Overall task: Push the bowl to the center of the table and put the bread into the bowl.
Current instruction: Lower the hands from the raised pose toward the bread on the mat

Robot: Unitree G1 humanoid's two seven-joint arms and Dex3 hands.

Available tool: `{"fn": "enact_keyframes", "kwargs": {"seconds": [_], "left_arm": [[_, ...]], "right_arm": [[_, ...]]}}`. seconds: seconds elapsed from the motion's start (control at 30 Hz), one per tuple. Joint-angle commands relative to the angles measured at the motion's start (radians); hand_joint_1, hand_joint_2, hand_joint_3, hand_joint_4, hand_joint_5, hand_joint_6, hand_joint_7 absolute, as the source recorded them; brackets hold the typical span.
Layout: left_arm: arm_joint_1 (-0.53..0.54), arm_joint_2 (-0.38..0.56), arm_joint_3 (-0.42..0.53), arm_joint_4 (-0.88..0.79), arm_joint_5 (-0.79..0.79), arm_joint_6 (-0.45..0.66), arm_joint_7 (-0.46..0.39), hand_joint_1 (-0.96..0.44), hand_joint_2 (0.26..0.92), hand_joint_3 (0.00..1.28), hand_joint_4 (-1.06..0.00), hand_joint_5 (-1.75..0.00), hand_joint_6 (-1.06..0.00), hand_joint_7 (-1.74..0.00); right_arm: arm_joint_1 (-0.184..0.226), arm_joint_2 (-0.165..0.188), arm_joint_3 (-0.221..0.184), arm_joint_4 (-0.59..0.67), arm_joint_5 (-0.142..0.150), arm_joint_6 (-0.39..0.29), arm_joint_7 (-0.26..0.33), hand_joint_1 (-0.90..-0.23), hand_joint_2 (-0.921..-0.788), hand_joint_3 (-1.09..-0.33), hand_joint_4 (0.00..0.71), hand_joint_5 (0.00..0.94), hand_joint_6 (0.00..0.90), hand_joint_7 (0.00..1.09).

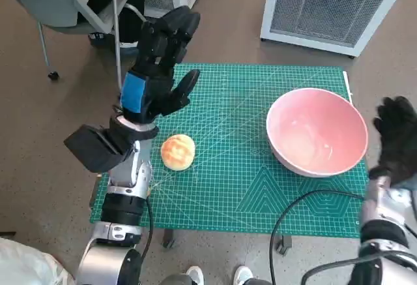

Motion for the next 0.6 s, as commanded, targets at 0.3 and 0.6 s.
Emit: {"fn": "enact_keyframes", "kwargs": {"seconds": [0.3,0.6], "left_arm": [[0.031,0.026,0.006,-0.04,-0.006,0.001,-0.006,-0.33,0.913,0.5,-0.11,-0.25,0.0,-0.75],[0.053,0.038,0.01,-0.072,-0.002,0.008,0.008,-0.32,0.913,0.5,-0.1,-0.28,0.0,-0.78]], "right_arm": [[-0.041,0.063,0.005,0.017,-0.007,0.045,0.021,-0.51,-0.921,-0.79,0.261,0.0,0.239,0.18],[-0.074,0.083,0.003,0.022,-0.011,0.07,0.032,-0.517,-0.921,-0.781,0.262,0.001,0.249,0.19]]}}
